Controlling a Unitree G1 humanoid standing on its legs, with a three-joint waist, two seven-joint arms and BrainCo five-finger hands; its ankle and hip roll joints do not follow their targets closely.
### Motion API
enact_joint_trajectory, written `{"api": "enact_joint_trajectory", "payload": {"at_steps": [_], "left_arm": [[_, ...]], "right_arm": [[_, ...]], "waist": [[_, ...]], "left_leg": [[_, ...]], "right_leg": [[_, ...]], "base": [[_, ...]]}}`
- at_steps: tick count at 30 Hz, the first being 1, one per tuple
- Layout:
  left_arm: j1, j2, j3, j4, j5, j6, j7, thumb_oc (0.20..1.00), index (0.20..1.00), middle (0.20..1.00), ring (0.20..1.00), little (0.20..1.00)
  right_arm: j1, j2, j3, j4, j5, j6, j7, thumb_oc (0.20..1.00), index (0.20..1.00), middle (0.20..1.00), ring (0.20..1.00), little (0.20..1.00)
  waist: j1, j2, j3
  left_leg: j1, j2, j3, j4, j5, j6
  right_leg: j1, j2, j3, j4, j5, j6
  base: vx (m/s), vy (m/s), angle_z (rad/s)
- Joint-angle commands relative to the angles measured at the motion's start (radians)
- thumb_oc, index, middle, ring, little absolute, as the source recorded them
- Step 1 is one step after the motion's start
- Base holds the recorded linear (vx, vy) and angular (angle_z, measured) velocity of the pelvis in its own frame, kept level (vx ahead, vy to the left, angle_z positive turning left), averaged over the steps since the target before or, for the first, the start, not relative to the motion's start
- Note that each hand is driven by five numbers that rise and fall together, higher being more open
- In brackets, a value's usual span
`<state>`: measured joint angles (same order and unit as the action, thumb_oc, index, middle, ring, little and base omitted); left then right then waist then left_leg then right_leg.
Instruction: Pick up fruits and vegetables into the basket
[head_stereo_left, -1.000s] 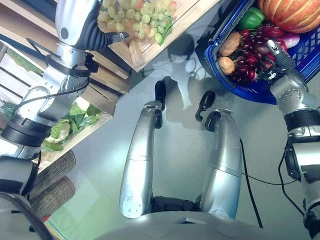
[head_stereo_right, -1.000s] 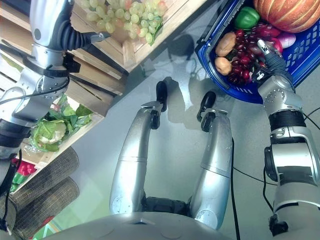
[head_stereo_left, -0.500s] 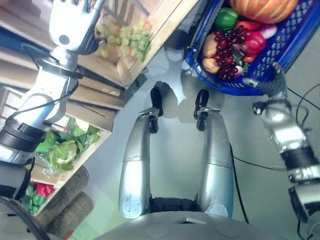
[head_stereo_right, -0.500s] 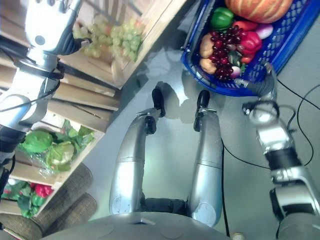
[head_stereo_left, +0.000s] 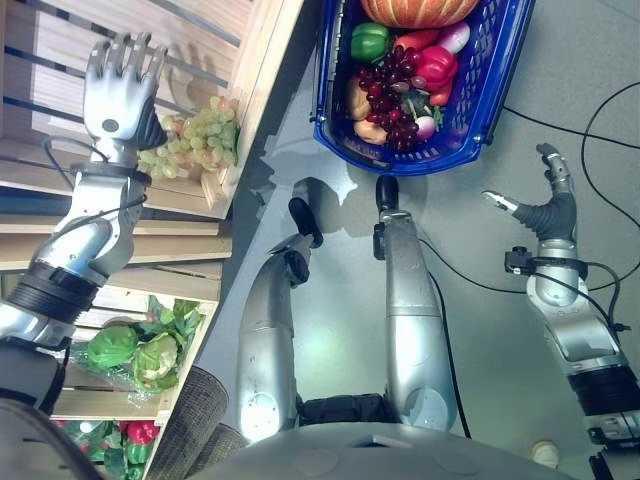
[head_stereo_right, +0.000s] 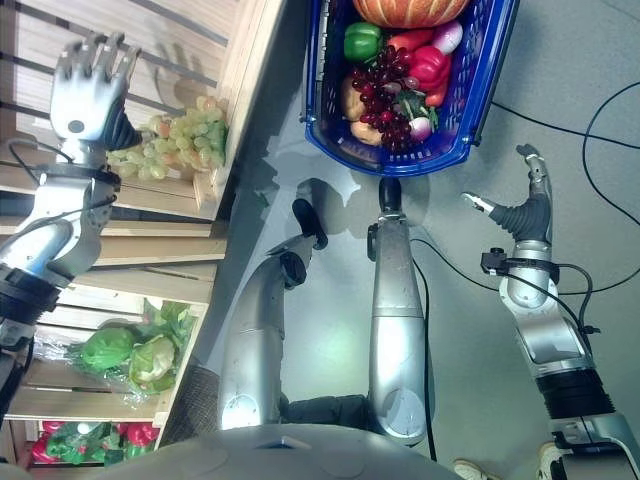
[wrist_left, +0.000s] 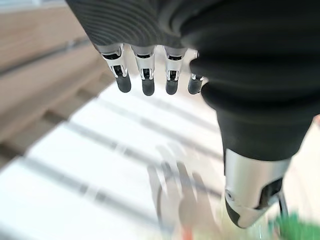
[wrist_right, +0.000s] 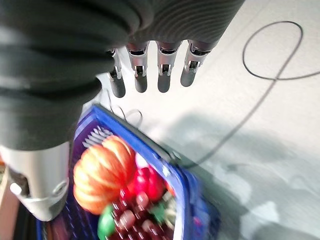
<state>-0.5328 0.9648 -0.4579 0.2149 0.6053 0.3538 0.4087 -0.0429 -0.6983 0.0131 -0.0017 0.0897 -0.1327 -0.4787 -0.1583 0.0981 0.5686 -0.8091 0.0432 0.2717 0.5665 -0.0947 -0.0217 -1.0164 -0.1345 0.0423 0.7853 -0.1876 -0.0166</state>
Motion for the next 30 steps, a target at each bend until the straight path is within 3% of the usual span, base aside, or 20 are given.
{"api": "enact_joint_trajectory", "payload": {"at_steps": [1, 8, 13, 24, 30], "left_arm": [[0.070, -0.071, 0.027, 0.077, -0.093, 0.039, 0.061, 1.000, 1.000, 1.000, 1.000, 1.000], [0.098, -0.148, 0.030, 0.214, -0.229, 0.024, 0.059, 1.000, 1.000, 1.000, 1.000, 1.000], [0.102, -0.178, 0.040, 0.274, -0.187, 0.037, 0.096, 1.000, 1.000, 1.000, 1.000, 1.000], [-0.001, -0.148, 0.005, 0.333, -0.007, 0.183, 0.206, 1.000, 1.000, 1.000, 1.000, 1.000], [-0.077, -0.174, -0.025, 0.383, -0.010, 0.225, 0.229, 1.000, 1.000, 1.000, 1.000, 1.000]], "right_arm": [[0.090, -0.044, -0.064, -0.076, 0.005, -0.089, -0.043, 1.000, 1.000, 1.000, 1.000, 1.000], [0.095, -0.033, -0.079, -0.090, -0.007, -0.092, -0.064, 1.000, 1.000, 1.000, 1.000, 1.000], [0.085, -0.032, -0.078, -0.089, -0.022, -0.083, -0.078, 1.000, 1.000, 1.000, 1.000, 1.000], [0.050, -0.040, -0.047, -0.063, -0.081, -0.091, -0.152, 1.000, 1.000, 1.000, 1.000, 1.000], [0.005, -0.032, -0.013, -0.049, -0.109, -0.074, -0.181, 1.000, 1.000, 1.000, 1.000, 1.000]], "waist": [[-0.065, 0.066, -0.049], [-0.073, 0.056, -0.049], [-0.076, 0.051, -0.049], [-0.087, 0.031, -0.049], [-0.094, 0.018, -0.049]], "left_leg": [[0.010, -0.025, 0.010, -0.026, -0.083, 0.003], [-0.005, -0.022, 0.016, -0.012, -0.085, 0.009], [-0.008, -0.021, 0.017, -0.009, -0.086, 0.010], [-0.054, -0.010, 0.014, 0.022, -0.096, 0.017], [-0.083, -0.005, 0.012, 0.033, -0.097, 0.019]], "right_leg": [[0.039, 0.067, -0.053, -0.043, -0.068, 0.057], [0.022, 0.071, -0.046, -0.039, -0.065, 0.054], [0.019, 0.071, -0.044, -0.039, -0.063, 0.050], [-0.027, 0.079, -0.032, -0.022, -0.054, 0.045], [-0.055, 0.091, -0.024, -0.015, -0.046, 0.046]], "base": [[0.00, 0.059, -0.02], [0.00, 0.043, -0.04], [0.00, 0.027, 0.00], [0.00, 0.004, 0.00], [0.00, 0.001, 0.00]]}}
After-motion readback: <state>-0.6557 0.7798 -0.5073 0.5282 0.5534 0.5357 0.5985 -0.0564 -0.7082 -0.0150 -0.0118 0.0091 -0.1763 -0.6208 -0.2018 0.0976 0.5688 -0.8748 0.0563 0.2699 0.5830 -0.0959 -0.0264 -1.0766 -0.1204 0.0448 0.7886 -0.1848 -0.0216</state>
